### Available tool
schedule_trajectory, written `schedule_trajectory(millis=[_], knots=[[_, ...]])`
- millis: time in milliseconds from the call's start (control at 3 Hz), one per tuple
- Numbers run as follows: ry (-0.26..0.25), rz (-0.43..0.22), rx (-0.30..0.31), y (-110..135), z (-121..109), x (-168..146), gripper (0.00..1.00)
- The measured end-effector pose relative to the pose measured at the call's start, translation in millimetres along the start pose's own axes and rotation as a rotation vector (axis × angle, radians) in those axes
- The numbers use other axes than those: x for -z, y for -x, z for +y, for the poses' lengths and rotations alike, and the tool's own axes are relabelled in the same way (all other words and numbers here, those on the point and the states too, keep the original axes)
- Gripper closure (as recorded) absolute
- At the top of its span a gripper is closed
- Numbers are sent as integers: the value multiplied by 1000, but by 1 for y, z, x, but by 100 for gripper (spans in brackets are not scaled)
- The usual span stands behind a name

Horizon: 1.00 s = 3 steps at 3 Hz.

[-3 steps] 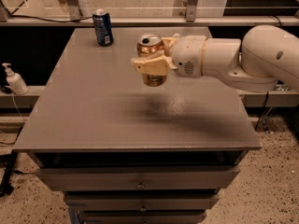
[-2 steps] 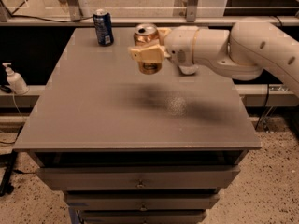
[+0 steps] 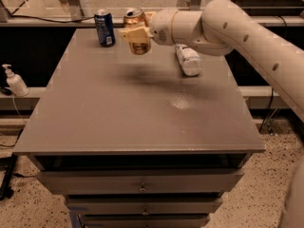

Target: Move orange can near pepsi can

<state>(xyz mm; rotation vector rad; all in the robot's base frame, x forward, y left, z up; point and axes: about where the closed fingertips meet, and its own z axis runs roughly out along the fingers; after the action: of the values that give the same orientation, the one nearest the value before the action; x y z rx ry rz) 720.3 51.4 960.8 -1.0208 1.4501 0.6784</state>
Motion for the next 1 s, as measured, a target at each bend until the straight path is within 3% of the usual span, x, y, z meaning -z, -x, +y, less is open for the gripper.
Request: schedule_trajectory(millis=[1000], knots=[[4,-23,-7,-35,-77,-90,100]])
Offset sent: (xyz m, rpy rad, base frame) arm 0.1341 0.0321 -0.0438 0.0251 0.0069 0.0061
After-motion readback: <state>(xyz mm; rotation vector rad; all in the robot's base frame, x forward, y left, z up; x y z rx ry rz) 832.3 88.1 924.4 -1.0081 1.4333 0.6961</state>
